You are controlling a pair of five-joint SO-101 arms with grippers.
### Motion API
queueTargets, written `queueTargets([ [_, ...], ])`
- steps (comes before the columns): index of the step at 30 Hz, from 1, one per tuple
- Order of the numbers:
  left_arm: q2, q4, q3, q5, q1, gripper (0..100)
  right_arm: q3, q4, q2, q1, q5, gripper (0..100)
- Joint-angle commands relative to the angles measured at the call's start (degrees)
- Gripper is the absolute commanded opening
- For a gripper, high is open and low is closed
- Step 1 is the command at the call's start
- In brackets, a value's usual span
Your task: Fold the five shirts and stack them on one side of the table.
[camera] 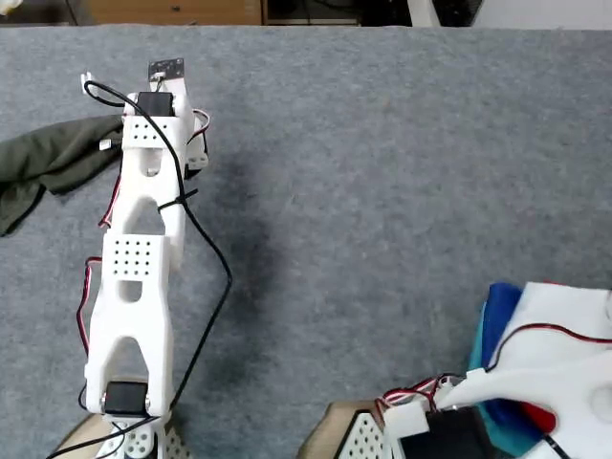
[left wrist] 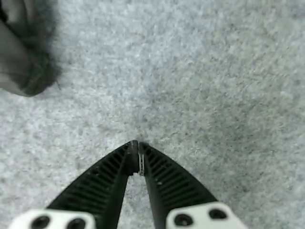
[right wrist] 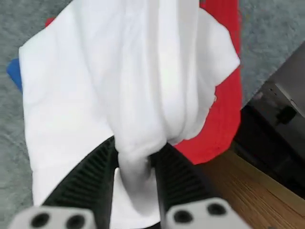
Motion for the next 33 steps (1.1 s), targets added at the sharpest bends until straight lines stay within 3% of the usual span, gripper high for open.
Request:
queueTargets([
  [1, -0.92, -0.7, -2.2, 0.0, 0.0, 2, 0.13, -1.49, -2.07, 2.59, 2.2, 0.4],
  [5, -0.92, -0.79, -2.2, 0.09, 0.0, 2, 0.13, -1.41, -2.07, 2.86, 4.04, 4.4],
  [11, -0.92, -0.79, -2.2, 0.09, 0.0, 2, -0.22, -1.49, -2.51, 2.86, 4.57, 36.9],
  [14, -0.92, -0.79, -2.2, 0.09, 0.0, 2, -0.31, -1.05, -2.59, 2.86, 6.77, 44.3],
  [22, -0.92, -0.62, -2.64, 0.09, 0.0, 2, -4.44, 5.1, -8.04, 2.24, 6.68, 34.1],
  [27, -1.71, -0.26, -4.48, 0.09, -1.49, 2, -3.3, 6.68, -8.4, 1.63, 6.68, 16.1],
  [30, -2.15, 4.22, -11.69, 0.09, -4.57, 2, -2.51, 7.03, -8.66, 0.13, 6.68, 3.8],
  [33, -2.59, 6.07, -16.26, -0.26, -9.49, 2, -1.54, 7.03, -8.4, 0.04, 6.68, 1.2],
])
